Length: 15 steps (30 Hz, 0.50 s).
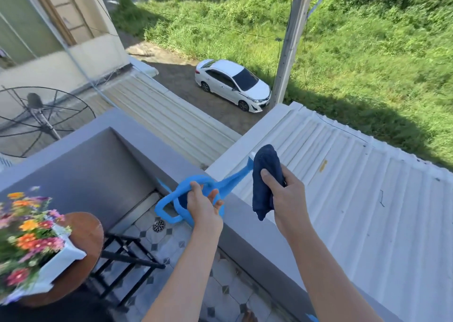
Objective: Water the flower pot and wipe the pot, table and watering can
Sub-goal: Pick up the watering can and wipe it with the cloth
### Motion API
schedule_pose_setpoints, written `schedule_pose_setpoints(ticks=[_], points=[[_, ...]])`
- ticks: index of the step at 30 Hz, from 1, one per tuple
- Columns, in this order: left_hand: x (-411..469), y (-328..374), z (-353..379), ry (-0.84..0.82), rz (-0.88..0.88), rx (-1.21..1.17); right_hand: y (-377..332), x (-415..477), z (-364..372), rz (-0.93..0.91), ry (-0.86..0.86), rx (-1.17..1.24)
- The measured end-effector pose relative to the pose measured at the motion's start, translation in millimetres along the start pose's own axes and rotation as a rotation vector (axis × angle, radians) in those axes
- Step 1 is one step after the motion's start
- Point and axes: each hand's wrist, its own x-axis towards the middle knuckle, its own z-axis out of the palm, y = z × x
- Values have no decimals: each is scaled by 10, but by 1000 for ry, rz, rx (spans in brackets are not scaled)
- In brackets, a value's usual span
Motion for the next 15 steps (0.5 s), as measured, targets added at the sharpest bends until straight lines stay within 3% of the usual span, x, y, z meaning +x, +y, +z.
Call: schedule_pose_setpoints(ticks=[9, 15], points=[[631, 841, -666, 46, 144, -8, 243, 107, 1050, 18, -249, -60], [1536, 1186, -1229, 117, 125, 9, 723, 222, 1827, 82, -294, -148]])
